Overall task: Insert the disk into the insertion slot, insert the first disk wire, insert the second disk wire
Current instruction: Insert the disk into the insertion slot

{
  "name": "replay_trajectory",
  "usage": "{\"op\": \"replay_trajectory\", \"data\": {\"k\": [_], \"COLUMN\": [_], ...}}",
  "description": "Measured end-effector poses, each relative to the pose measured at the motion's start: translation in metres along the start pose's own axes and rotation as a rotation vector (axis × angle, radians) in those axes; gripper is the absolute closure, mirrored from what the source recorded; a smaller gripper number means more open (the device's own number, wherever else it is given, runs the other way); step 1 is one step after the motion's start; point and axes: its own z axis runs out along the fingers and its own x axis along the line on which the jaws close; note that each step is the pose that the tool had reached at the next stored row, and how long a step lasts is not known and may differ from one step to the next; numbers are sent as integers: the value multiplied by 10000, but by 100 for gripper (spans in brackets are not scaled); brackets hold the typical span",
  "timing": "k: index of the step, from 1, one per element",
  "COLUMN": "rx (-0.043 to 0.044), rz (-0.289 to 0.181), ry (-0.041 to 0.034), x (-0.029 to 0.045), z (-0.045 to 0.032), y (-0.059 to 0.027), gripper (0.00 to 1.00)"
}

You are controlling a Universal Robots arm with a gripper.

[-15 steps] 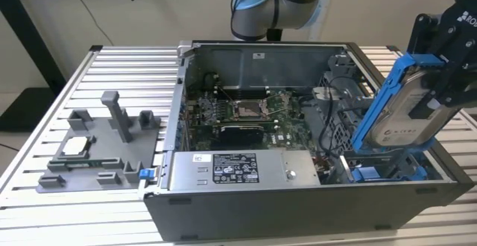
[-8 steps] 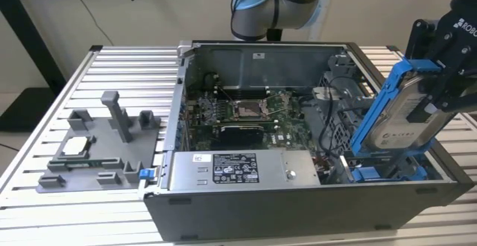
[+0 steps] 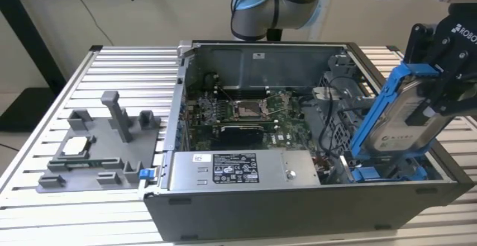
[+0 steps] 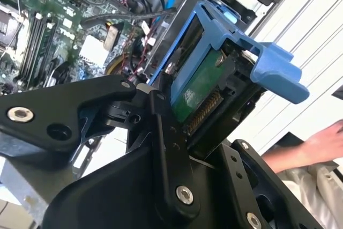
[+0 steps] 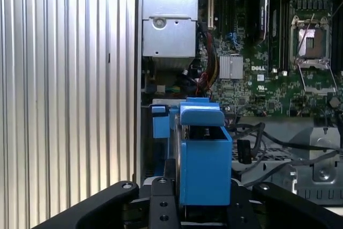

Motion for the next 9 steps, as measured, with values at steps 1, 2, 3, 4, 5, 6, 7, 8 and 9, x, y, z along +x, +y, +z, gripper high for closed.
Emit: {"op": "replay_trajectory", "data": {"k": [1, 2, 3, 4, 5, 6, 7, 8, 9], "rx": [0, 0, 0, -1, -1, 0, 0, 0, 0], "rz": [0, -2, 0, 1, 3, 7, 13, 22, 30], "ry": [0, 0, -1, -2, 0, 0, -1, 0, -1], "x": [4, 9, 16, 23, 29, 33, 35, 36, 37], "z": [13, 27, 41, 55, 69, 82, 97, 113, 128], "y": [-5, -12, -18, -25, -31, -34, -35, -36, -37], "gripper": [100, 100, 100, 100, 100, 100, 100, 100, 100]}}
